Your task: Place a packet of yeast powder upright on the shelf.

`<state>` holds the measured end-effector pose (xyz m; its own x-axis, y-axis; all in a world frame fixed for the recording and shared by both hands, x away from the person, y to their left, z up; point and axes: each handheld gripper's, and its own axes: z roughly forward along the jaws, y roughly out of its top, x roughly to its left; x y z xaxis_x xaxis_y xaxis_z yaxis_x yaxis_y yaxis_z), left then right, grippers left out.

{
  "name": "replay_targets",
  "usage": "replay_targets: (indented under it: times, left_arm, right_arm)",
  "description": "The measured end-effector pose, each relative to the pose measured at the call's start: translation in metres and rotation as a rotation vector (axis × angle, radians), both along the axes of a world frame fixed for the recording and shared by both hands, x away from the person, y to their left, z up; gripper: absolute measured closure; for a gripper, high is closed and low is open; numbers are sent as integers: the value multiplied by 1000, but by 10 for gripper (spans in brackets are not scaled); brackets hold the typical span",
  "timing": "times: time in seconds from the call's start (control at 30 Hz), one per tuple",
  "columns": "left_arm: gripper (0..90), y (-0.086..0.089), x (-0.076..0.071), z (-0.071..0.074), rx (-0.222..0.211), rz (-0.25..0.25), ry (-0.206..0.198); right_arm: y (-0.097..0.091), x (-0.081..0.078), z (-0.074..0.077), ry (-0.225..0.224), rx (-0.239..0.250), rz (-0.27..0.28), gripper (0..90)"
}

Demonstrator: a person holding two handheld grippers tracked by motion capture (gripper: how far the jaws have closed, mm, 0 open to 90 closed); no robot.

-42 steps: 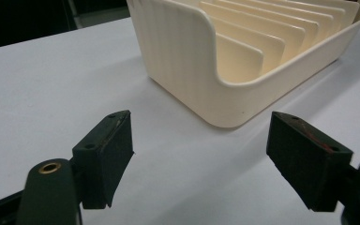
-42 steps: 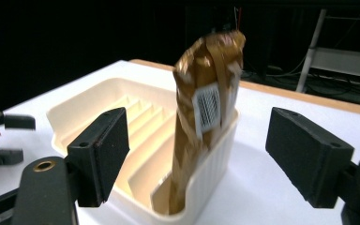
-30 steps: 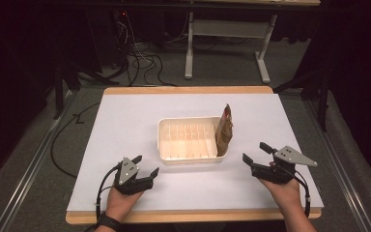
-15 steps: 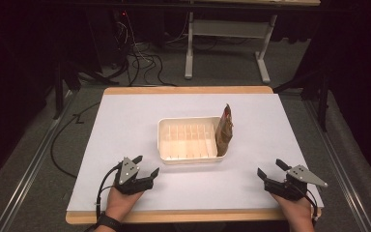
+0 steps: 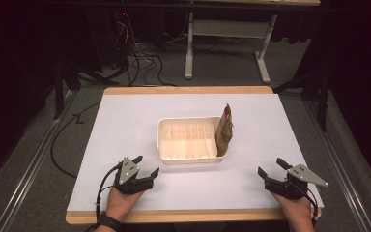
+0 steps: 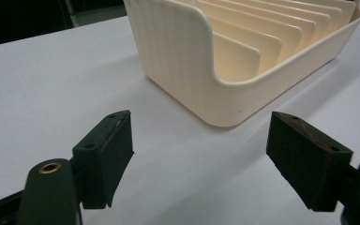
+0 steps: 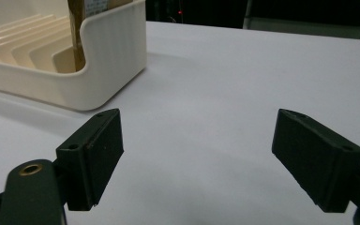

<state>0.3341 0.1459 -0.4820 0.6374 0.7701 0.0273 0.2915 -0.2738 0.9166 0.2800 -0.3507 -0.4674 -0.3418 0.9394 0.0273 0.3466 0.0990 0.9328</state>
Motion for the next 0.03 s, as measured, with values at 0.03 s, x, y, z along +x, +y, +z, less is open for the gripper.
replay_targets:
  times: [0.03]
  left_arm:
    - [228, 0, 0, 0, -3, 5, -5]
  right_arm:
    - [0, -2, 3, -18, 4, -5, 168]
